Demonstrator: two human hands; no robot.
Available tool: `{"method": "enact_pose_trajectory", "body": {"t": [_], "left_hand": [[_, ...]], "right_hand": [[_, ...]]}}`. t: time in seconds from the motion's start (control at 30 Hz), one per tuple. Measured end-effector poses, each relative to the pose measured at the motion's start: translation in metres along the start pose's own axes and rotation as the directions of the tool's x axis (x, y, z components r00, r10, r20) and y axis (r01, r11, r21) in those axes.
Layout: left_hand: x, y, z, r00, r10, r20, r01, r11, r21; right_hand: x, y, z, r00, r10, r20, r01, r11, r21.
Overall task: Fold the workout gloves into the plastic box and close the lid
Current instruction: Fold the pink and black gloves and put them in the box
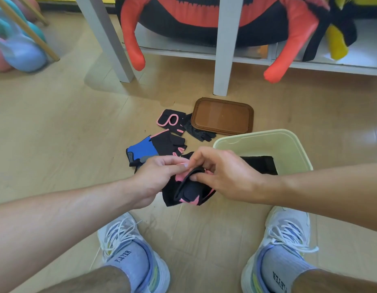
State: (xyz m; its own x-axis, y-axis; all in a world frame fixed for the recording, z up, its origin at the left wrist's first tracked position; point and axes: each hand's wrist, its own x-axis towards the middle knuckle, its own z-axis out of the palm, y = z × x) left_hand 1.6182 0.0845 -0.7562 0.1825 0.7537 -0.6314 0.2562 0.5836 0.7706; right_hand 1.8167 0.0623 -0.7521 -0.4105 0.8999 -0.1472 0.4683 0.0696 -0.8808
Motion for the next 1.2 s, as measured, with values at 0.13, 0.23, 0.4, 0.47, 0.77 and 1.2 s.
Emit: {"method": "enact_pose_trajectory", "body": {"t": [0.13,0.23,0.4,0.47,0.77,1.2], "left_hand": [[-0.003,0.006,0.003,0.993,-0.024,0.116,0.032,0.997,-0.064],[-0.001,0.004,0.001,0.993,0.014,0.117,-0.003,0.996,-0.092],[0.002,-0.003,-0.002,0.999,0.003,-0.039,-0.009,0.989,-0.145],[0.003,-0.004,-0.004,0.997,0.000,-0.081,-0.012,0.989,-0.149],[-0.004,-0.003,-0.004,0.998,0.010,0.055,-0.009,1.000,-0.023],[-0.003,-0.010,-0.005,0.995,0.001,0.097,-0.003,1.000,0.023]], "right_hand": [[0.004,0.004,-0.002,0.980,0.123,-0.153,-0.118,0.992,0.043],[0.008,0.006,-0.003,0.956,0.235,-0.177,-0.191,0.954,0.231],[0.013,0.011,-0.007,0.933,0.331,-0.139,-0.276,0.909,0.312],[0.012,0.014,-0.009,0.940,0.332,-0.084,-0.291,0.904,0.313],[0.009,0.021,-0.004,0.930,0.353,-0.098,-0.313,0.904,0.291],[0.006,0.025,0.001,0.913,0.405,-0.040,-0.382,0.886,0.264]]}}
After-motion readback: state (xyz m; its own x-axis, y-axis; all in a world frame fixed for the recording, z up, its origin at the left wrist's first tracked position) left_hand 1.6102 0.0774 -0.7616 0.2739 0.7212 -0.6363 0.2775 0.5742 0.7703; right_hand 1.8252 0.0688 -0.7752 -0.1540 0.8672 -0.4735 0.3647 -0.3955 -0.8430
